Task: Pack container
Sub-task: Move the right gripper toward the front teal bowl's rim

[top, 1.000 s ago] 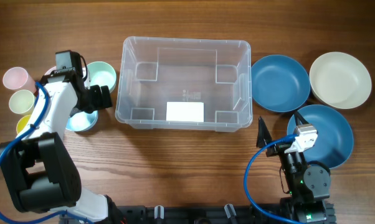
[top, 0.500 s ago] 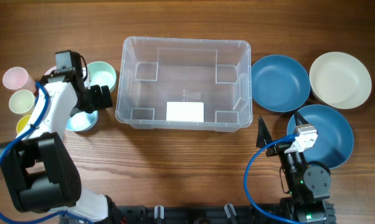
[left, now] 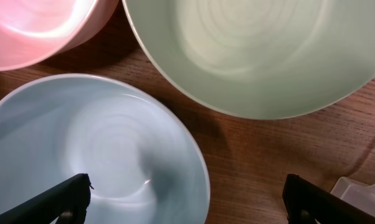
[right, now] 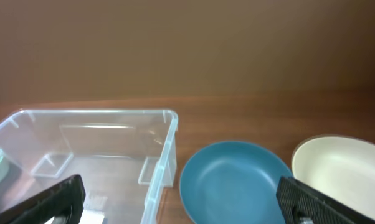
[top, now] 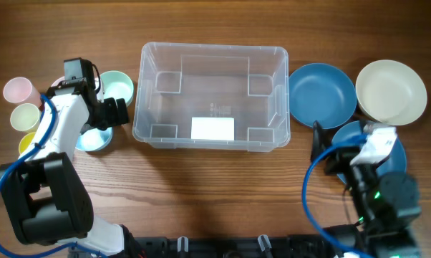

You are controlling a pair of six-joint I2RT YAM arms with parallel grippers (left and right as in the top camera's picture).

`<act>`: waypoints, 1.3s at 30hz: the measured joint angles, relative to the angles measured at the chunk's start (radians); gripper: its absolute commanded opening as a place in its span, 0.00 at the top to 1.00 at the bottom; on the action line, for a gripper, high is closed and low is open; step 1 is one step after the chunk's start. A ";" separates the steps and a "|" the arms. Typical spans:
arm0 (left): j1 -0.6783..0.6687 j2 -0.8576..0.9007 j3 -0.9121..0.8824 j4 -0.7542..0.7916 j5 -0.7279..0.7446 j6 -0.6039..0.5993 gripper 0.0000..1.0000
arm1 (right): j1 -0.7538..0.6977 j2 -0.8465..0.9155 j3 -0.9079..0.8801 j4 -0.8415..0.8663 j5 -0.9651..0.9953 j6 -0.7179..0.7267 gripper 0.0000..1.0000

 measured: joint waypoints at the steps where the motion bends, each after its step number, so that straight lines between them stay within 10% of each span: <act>1: 0.000 0.000 0.000 0.000 0.000 0.000 0.00 | 0.000 0.044 0.052 -0.029 0.003 -0.003 0.00; 8: 0.000 0.001 0.000 0.000 0.003 0.002 0.00 | 0.000 0.406 0.387 -0.255 -0.027 -0.014 0.00; 22: 0.000 0.001 0.000 0.000 0.003 0.002 0.00 | -0.019 0.679 0.409 -0.330 0.048 0.103 0.00; 39: 0.000 0.001 0.000 0.000 0.003 0.002 0.00 | -0.484 0.856 0.410 -0.425 0.058 0.373 0.00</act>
